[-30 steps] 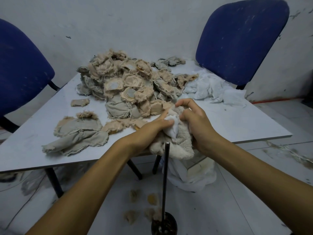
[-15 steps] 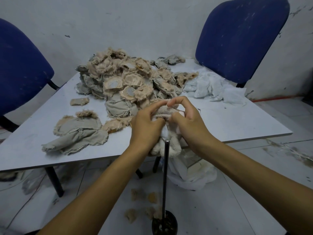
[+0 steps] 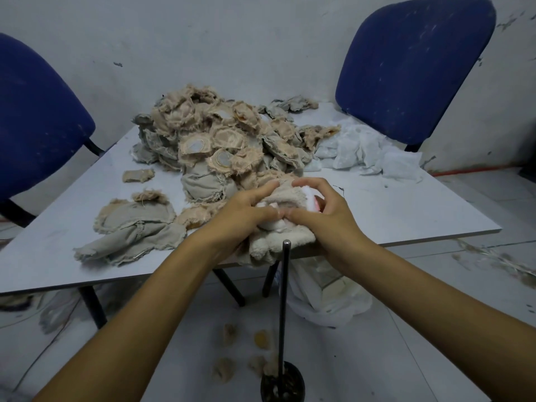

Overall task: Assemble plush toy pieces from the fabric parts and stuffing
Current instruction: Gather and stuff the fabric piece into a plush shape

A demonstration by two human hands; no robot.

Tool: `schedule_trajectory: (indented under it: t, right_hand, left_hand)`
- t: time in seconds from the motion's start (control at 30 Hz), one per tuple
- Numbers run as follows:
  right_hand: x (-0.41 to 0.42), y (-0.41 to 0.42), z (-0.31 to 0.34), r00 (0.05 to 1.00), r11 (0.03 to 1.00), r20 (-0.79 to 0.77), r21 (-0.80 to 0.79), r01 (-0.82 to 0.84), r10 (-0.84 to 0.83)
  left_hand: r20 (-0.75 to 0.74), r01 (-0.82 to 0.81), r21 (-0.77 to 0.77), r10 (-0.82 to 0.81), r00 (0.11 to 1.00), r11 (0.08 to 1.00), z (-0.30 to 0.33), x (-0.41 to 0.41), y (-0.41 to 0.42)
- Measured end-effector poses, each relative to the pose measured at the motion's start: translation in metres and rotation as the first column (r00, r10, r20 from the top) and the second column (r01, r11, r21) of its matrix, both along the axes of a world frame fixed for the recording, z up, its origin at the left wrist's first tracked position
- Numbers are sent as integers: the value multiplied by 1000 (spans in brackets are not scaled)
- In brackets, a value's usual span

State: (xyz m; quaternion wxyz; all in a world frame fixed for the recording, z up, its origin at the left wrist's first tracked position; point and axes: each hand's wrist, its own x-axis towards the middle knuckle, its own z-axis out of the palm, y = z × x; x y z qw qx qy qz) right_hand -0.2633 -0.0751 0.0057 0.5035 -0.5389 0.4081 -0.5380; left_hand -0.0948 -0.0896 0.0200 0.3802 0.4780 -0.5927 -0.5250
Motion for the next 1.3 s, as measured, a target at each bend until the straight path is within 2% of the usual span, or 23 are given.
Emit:
schedule_trajectory:
  t: [0.1,0.17,0.23,0.27,0.3,0.37,0.4,0.43,0.47,0.5,0.53,0.57,0.7,0.83,0.93,1.0,1.07,1.1,1.13,1.17,1.3]
  right_hand:
    - [3,4,0,999,997,3,-63,-41,41]
    - [10,7,-1,998,988,-48,-151,-35,29]
    - [17,9,-2,998,982,-55,-191,10,-21]
    - [19,9,-3,998,982,-37,-183,44,-52]
    - [19,8,-3,996,983,-17,-164,78,-82]
    - [17,5,-1,992,985,-10,-119,125,-127]
    - [14,4,1,990,985,-18,-102,138,-140]
    - [11,2,2,989,986,-25,-86,146,-149]
    - [8,1,3,988,986,-24,-69,150,-152]
    - [7,1,4,989,988,-14,-50,146,-147]
    - [6,1,4,992,991,-3,-33,128,-129]
    - [8,2,4,995,995,0,-25,97,-97]
    - [15,6,7,1000,996,-1,-87,4,-4]
    - [17,5,11,999,992,43,-123,-7,13]
    - [19,5,8,995,996,102,-91,-14,23]
    - [17,3,7,995,997,101,-83,4,4]
    - [12,0,9,999,996,42,-91,11,-7]
    - [10,-2,10,1000,996,20,-90,9,-7]
    - [7,-3,12,1000,996,14,-86,3,-2]
    - [6,-3,12,1000,997,12,-83,-4,5]
    - [13,2,11,999,992,-22,-126,-33,30]
  left_hand:
    - [-5,-168,-107,169,986,980,-4,1,0]
    - [77,-316,-261,346,935,912,-7,-3,4]
    - [173,-352,-460,471,865,815,-11,-9,8]
    - [211,-320,-498,470,857,806,-11,-12,8]
    - [229,-277,-460,414,881,843,-11,-12,5]
    - [132,-183,-196,211,968,963,-4,-8,-1]
    - [26,-92,-45,93,995,995,-3,-5,-2]
    - [-40,0,34,1,999,999,-2,-2,-1]
    - [-13,65,36,-64,998,997,-1,0,0]
    - [104,71,-13,-69,992,997,-1,1,1]
    - [216,37,-114,-11,976,993,-3,1,2]
    - [264,-28,-217,86,961,976,-4,1,3]
    - [252,-190,-497,350,902,846,-10,-4,1]
    - [194,-281,-573,461,866,770,-16,-15,7]
    - [182,-292,-515,436,881,806,-16,-18,4]
    - [149,-208,-392,284,947,896,-13,-16,-1]
    - [-71,-91,-159,81,994,983,-9,-12,-2]
    - [-215,-51,-51,39,976,997,-8,-12,-2]
    - [-322,-42,15,45,946,999,-7,-11,-2]
    - [-358,-73,40,82,930,997,-6,-12,-1]
    - [-347,-282,-27,255,902,959,-6,-15,1]
